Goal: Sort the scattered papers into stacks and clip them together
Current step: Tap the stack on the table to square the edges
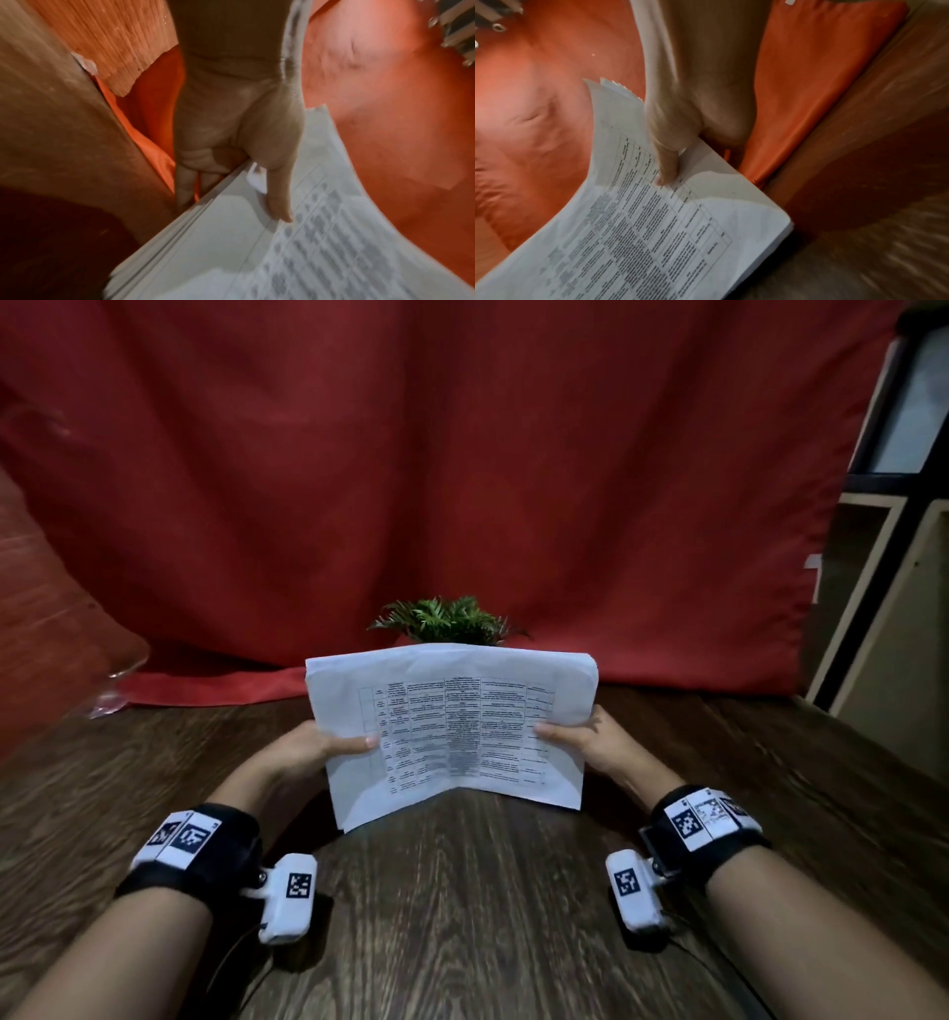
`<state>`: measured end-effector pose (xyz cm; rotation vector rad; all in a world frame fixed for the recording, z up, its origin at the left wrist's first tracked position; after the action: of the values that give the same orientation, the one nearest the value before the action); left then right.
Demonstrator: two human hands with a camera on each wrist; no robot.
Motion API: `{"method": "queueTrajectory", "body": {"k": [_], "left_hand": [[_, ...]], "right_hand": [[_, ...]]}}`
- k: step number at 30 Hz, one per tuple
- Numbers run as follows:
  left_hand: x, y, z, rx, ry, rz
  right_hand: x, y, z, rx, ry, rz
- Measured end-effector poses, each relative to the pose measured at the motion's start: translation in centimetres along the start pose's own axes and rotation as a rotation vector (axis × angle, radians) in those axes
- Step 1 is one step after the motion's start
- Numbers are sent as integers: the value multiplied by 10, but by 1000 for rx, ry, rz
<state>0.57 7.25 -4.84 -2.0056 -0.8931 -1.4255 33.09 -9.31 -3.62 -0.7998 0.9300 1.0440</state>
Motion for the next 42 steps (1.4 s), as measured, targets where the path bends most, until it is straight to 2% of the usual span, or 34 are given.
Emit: {"method": "queueTrajectory", "body": {"k": [2, 3, 4, 6, 7, 8, 9, 11, 13, 15, 17, 19, 21, 23, 26, 29, 32, 35, 39, 42], "left_hand": [[16, -8, -9, 57, 3, 6], [29, -11, -16, 140, 43, 36], [44, -16, -22, 316, 113, 162], [88, -11, -48, 790, 340, 604], [109, 6, -62, 865, 506, 777], [128, 28, -74, 784, 626, 918], [141, 49, -80, 628, 662, 1003], [155, 73, -77, 309, 544, 1049], [159, 80, -73, 200, 402, 962], [160, 79, -72, 132, 390, 727], [155, 77, -77, 111, 430, 495], [145, 73, -79, 95, 437, 264], [135, 70, -77, 107, 465, 78], [124, 66, -67, 127, 476, -38], [113, 67, -54, 110, 449, -130], [107, 68, -43, 117, 416, -189], [104, 71, -43, 156, 412, -259], [93, 70, -42, 251, 423, -293], [58, 75, -37, 251, 336, -283], [54, 76, -41, 242, 349, -330]], "right_hand": [[-9, -3, 2, -8, -34, -64], [-14, -5, 4, -3, -47, -100], [-23, -7, 7, 0, -60, -141], [-45, -7, 16, -20, -97, -270], [-60, -5, 22, -55, -135, -387], [-78, -1, 27, -105, -187, -517], [-98, 7, 30, -163, -252, -633], [-139, 26, 34, -277, -377, -798], [-172, 38, 33, -361, -406, -903], [-195, 35, 30, -408, -378, -886], [-206, 22, 27, -390, -376, -672], [-205, 1, 26, -245, -400, -397], [-187, -12, 27, -92, -342, -45], [-158, -5, 24, -41, -279, 183], [-119, 21, 16, -29, -196, 365], [-105, 41, 13, 75, -197, 379], [-109, 49, 15, 207, -333, 192], [-106, 56, 15, 173, -454, 72], [-75, 60, 4, 209, -308, 42], [-63, 58, -2, 207, -253, 26]]}}
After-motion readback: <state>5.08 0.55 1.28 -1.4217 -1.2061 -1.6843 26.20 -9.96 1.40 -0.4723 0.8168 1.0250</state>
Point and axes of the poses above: each hand's wrist, its own z-axis towards the middle knuckle, its own y-axis out of the palm, x = y × z, the point moved 4 cm from there along z, towards the middle knuckle, and after that the axes turned 15 degrees about -y, right-handed, at the moved point
